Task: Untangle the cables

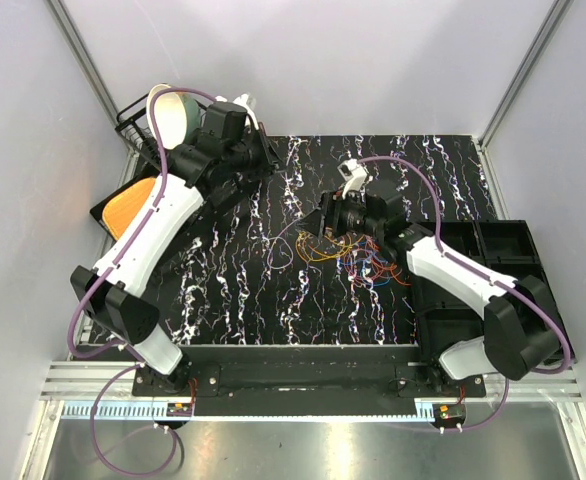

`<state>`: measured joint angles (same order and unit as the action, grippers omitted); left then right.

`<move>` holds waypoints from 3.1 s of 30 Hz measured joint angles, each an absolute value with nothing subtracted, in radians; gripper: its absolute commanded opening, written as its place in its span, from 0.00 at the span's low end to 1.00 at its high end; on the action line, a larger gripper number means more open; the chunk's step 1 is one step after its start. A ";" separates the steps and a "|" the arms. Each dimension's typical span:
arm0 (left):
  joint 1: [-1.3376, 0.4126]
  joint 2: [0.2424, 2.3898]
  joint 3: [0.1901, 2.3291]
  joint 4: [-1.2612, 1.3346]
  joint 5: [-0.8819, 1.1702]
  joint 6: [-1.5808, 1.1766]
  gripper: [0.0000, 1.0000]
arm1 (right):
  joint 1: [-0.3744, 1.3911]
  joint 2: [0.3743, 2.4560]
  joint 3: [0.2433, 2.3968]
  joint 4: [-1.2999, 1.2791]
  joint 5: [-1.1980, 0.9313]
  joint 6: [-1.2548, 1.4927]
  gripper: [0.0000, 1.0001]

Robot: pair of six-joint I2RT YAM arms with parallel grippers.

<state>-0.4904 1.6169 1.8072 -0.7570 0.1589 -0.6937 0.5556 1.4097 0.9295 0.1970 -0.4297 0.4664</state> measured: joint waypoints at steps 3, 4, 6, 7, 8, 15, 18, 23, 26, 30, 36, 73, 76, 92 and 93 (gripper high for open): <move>-0.489 1.620 1.808 -0.759 0.163 -0.700 0.00 | 0.563 1.438 0.949 0.197 -0.427 0.449 0.65; -0.489 1.620 1.808 -0.759 0.164 -0.701 0.00 | 0.565 1.447 0.953 0.197 -0.427 0.443 0.59; -0.488 1.621 1.808 -0.759 0.168 -0.703 0.00 | 0.569 1.470 0.965 0.194 -0.426 0.435 0.25; -0.487 1.621 1.808 -0.758 0.170 -0.704 0.00 | 0.571 1.479 0.972 0.190 -0.426 0.424 0.15; -0.486 1.621 1.808 -0.758 0.173 -0.705 0.00 | 0.574 1.486 0.978 0.184 -0.424 0.421 0.02; -0.464 1.618 1.800 -0.754 0.187 -0.687 0.99 | 0.582 1.483 1.071 0.059 -0.313 0.407 0.00; -0.443 1.596 1.747 -0.753 0.185 -0.675 0.99 | 0.582 1.459 1.179 -0.066 -0.166 0.390 0.00; -0.410 1.512 1.590 -0.771 0.159 -0.633 0.99 | 0.575 1.422 1.427 -0.236 0.093 0.342 0.00; -0.405 1.459 1.516 -0.784 0.131 -0.597 0.99 | 0.558 1.383 1.530 -0.287 0.228 0.316 0.00; -0.406 1.387 1.433 -0.806 0.091 -0.547 0.99 | 0.504 1.355 1.627 -0.350 0.348 0.291 0.00; -0.405 1.296 1.298 -0.832 0.034 -0.489 0.99 | 0.364 1.355 1.740 -0.443 0.460 0.263 0.00; -0.465 1.016 0.950 -0.844 -0.176 -0.385 0.99 | 0.109 1.383 1.961 -0.673 0.541 0.207 0.00; -0.467 1.016 0.950 -0.844 -0.183 -0.385 0.99 | 0.109 1.383 1.960 -0.685 0.530 0.212 0.00; -0.470 1.016 0.947 -0.844 -0.192 -0.385 0.99 | 0.109 1.468 2.294 -0.770 0.506 0.210 0.00; -0.470 1.016 0.947 -0.844 -0.192 -0.385 0.99 | 0.109 1.462 2.280 -0.777 0.509 0.209 0.00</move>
<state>-0.4698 1.0161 0.9466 -0.8436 -0.1917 -0.3851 0.1085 1.4620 2.2795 -0.7769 0.5091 0.2092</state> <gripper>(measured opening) 0.987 0.012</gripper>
